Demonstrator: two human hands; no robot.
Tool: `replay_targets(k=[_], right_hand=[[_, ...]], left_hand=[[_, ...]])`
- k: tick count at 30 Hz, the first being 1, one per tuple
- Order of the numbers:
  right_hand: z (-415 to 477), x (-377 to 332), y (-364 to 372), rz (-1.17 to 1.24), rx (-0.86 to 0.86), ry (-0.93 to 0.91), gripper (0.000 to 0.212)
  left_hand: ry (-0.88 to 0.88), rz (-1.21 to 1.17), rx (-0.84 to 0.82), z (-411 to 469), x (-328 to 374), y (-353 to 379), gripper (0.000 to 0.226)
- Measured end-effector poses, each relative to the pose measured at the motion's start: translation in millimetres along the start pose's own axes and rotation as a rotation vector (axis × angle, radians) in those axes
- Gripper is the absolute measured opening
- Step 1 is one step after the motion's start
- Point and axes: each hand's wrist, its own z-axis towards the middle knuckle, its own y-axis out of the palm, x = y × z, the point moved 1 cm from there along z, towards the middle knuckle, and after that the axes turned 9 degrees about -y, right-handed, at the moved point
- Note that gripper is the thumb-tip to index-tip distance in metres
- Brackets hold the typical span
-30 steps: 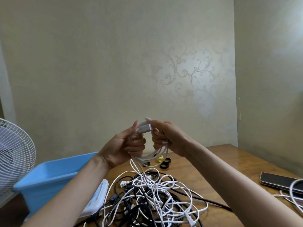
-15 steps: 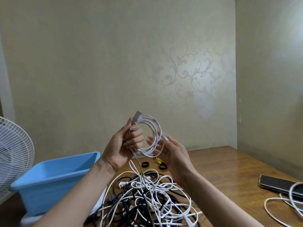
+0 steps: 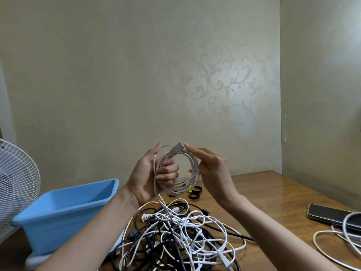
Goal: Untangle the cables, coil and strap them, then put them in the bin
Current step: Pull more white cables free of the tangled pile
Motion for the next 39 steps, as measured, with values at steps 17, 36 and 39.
replay_targets(k=[17, 36, 39], right_hand=[[-5.9, 11.5, 0.1, 0.412, -0.087, 0.279, 0.060], [-15.5, 46.6, -19.0, 0.315, -0.229, 0.607, 0.009], [4.3, 54.9, -42.5, 0.123, -0.360, 0.480, 0.023]], left_hand=[[-0.116, -0.035, -0.190, -2.7, -0.7, -2.2, 0.031], [0.180, -0.018, -0.294, -16.6, 48.1, 3.6, 0.040], [0.115, -0.005, -0.256, -24.6, 47.6, -2.8, 0.030]])
